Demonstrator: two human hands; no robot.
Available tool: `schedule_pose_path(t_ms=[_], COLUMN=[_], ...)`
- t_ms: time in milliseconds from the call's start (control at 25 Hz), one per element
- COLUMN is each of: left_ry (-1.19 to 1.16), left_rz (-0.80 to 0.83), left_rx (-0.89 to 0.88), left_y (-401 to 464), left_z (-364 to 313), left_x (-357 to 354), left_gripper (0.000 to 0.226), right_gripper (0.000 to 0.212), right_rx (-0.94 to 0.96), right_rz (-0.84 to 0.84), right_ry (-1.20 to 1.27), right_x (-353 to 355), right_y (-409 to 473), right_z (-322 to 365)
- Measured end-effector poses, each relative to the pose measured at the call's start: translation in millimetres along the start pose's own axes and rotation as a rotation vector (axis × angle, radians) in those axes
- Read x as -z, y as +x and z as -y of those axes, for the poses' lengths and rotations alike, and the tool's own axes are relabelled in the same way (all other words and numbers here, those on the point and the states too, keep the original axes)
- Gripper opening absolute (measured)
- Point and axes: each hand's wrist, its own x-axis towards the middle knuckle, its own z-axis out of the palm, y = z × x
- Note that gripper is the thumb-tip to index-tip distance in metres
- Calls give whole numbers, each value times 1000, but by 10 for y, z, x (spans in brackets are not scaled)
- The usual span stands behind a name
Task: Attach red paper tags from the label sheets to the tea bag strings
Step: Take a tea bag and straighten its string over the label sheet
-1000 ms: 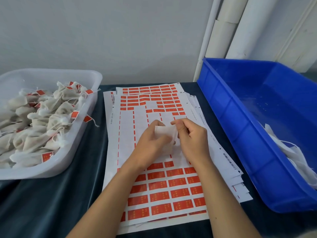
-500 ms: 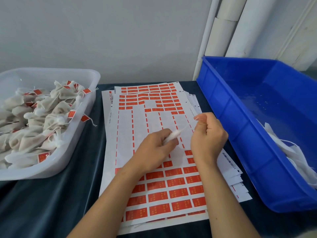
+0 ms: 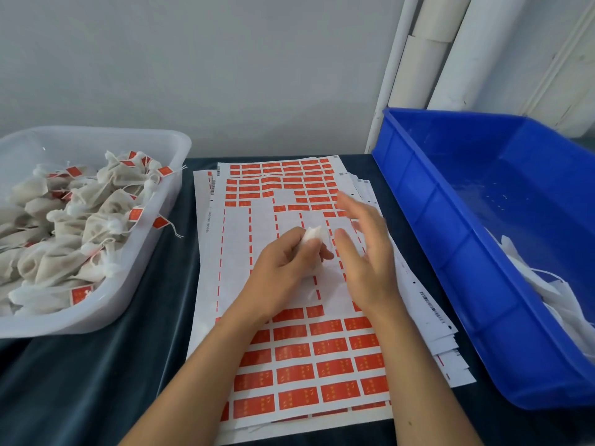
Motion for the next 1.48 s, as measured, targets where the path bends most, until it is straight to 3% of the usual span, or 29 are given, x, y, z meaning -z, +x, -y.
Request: schedule_pose_path(t_ms=[80,280,520,840,1000,1200,1480], left_ry=[-14,-44,-147,-132,-257,-569,-398], left_rz=[-7,51,98,124,145,53,-91], left_rx=[-16,21,150,136,154,202,268], left_y=[17,3,-43,-29,-47,-8,21], left_z=[17,-5,-121,-109,-110,-118,-103], left_x=[-19,-1,82,78,116,148,70], left_gripper=[25,29,38,38,39,40,30], right_gripper=[31,8,12,9,7,3,17], right_rx=[14,69,-31,-5,-54,48,275], right_rz=[73,-13,-10,-161,-232,-109,29], right_ry=[-46,-29,152,57,9,-166,-388], right_x=[-47,-18,-29,-22,-11,-91,-130], right_y=[-7,-1,-7,-15,11,-25,-76], right_z=[3,1,101,141,66,29,-6])
